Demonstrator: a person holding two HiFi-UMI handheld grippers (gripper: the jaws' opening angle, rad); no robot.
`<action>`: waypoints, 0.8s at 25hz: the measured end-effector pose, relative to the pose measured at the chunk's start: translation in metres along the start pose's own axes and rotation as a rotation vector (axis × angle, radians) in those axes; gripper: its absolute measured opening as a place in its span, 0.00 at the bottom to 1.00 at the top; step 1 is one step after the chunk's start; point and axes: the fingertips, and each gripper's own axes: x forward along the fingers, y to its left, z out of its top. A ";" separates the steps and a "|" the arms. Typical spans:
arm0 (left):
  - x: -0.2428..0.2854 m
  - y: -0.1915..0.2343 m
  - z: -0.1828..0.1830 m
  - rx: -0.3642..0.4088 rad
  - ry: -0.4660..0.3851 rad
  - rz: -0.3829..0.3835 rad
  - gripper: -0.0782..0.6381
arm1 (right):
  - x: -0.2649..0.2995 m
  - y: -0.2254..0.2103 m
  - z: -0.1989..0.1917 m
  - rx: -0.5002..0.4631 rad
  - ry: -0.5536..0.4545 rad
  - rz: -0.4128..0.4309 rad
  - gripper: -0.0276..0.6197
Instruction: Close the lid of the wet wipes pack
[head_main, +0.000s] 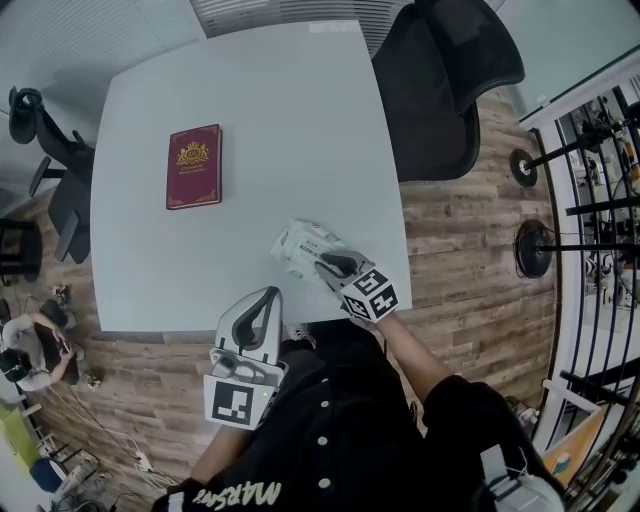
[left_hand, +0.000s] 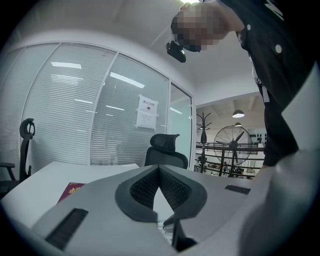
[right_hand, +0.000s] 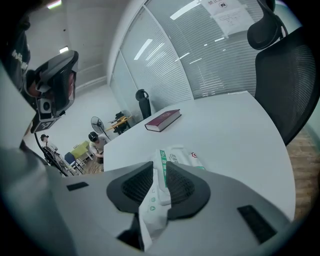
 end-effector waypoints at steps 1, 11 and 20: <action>0.000 -0.001 -0.001 -0.002 0.001 -0.001 0.12 | 0.001 0.001 -0.002 0.002 0.005 0.001 0.19; -0.006 0.004 -0.006 -0.005 0.021 0.017 0.12 | 0.012 0.007 -0.015 0.003 0.069 0.023 0.21; -0.008 0.007 -0.006 -0.009 0.019 0.030 0.12 | 0.021 0.002 -0.016 0.061 0.113 0.038 0.14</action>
